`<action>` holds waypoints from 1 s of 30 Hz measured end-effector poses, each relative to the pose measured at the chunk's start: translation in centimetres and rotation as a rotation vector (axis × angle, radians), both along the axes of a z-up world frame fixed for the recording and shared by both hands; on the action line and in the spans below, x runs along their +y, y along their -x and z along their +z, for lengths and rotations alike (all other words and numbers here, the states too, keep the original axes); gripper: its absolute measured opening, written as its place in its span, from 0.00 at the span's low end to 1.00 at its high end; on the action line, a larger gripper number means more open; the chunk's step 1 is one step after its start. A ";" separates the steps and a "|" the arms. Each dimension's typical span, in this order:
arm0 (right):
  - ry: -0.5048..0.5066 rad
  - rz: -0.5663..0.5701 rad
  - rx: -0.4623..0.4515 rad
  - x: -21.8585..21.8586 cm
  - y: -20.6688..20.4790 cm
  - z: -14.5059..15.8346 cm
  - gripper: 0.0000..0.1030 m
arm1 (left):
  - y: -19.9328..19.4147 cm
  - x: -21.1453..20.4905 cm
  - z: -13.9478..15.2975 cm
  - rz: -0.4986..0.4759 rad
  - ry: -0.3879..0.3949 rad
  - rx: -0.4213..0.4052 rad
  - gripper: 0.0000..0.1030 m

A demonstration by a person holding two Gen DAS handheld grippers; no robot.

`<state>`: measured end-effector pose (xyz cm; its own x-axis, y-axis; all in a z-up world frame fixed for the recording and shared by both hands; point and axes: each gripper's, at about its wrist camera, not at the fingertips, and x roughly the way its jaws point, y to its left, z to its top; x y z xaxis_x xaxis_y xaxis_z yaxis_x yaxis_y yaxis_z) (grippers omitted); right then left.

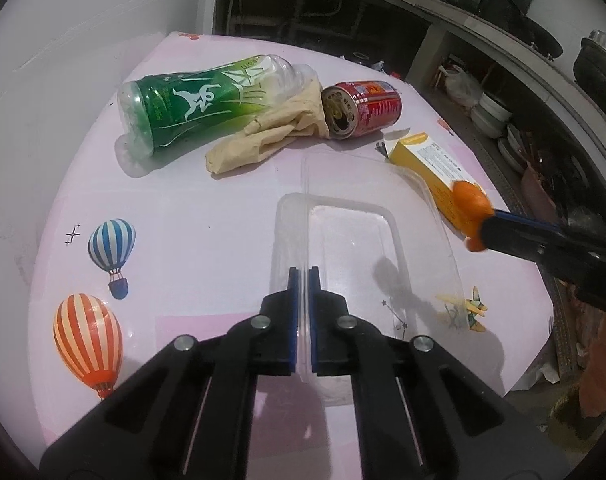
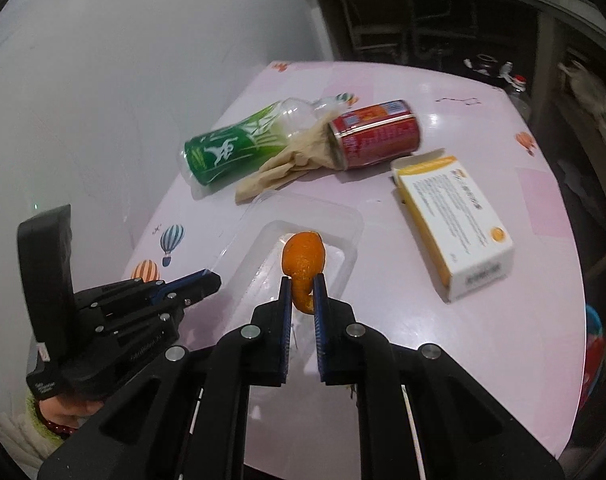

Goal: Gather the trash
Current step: 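Carry the clear tray and orange piece over the blue wastebasket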

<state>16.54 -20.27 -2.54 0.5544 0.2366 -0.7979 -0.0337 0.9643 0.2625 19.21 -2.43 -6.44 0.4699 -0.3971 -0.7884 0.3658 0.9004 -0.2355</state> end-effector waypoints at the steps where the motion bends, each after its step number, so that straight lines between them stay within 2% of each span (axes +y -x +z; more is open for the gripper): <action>1: -0.014 -0.015 -0.008 -0.4 0.4 0.0 0.11 | 0.1 0.0 0.1 0.004 0.001 -0.004 0.03; 10: -0.110 -0.126 -0.065 -3.7 4.2 0.8 0.10 | 1.8 0.4 3.1 0.011 0.019 -0.085 0.02; 16: -0.162 -0.225 -0.130 -6.9 8.2 1.5 0.10 | 3.2 -1.7 5.5 -0.045 0.012 -0.138 0.02; 22: -0.191 -0.360 -0.183 -11.8 13.2 2.1 0.10 | 4.9 -6.5 7.6 -0.147 0.020 -0.191 0.02; 30: -0.214 -0.604 -0.234 -19.5 21.4 1.5 0.11 | 7.2 -17.5 8.7 -0.373 0.009 -0.206 0.02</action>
<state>-4.84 -39.81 -1.08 0.7911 -0.0290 -0.6110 0.4148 0.7595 0.5010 11.96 -19.92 2.26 0.4403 -0.5760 -0.6887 0.7064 0.6957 -0.1303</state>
